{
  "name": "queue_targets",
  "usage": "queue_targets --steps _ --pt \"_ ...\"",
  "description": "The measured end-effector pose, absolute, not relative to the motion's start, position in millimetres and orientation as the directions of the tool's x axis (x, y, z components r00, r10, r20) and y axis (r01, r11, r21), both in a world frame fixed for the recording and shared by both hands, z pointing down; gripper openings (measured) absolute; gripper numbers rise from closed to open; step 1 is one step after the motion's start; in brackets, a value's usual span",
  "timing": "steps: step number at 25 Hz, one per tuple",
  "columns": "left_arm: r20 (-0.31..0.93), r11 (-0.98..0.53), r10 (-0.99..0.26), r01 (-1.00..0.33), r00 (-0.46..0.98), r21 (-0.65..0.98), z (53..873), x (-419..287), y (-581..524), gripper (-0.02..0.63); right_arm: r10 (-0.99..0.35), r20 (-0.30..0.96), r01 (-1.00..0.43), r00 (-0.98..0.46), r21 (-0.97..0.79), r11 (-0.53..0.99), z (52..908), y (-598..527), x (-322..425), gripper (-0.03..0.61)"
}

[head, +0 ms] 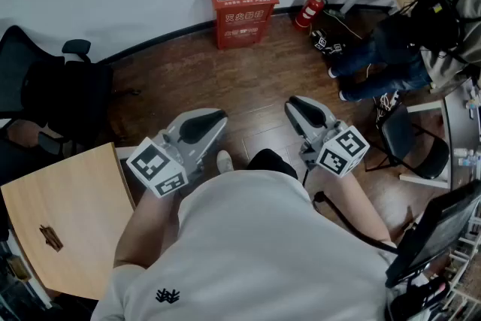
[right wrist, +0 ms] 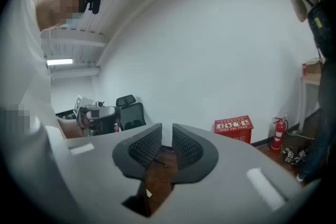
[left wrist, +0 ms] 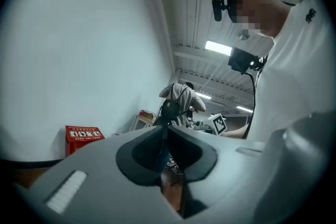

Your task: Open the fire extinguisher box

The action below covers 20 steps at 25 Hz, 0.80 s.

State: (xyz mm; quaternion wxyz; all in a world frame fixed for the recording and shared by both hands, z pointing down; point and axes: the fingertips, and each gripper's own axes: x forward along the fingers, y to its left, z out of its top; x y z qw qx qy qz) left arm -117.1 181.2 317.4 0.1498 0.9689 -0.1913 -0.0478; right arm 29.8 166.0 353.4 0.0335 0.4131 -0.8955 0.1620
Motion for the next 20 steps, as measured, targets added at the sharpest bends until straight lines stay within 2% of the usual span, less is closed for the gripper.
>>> queue_targets --steps 10,15,20 --pt "-0.017 -0.854 -0.453 -0.428 0.892 0.296 318.6 -127.1 127.1 0.029 -0.712 0.279 -0.762 -0.644 -0.317 0.564 424.4 59.9 42.4 0.057" --pt "0.02 -0.829 -0.503 -0.488 0.864 0.274 313.0 -121.8 66.4 0.046 -0.686 0.306 -0.745 -0.66 -0.382 0.547 465.4 -30.7 54.3 0.061" --pt "0.096 -0.793 -0.519 -0.521 0.849 0.317 311.6 -102.9 -19.4 0.046 -0.679 0.346 -0.746 -0.647 -0.473 0.47 504.2 -142.5 74.0 0.08"
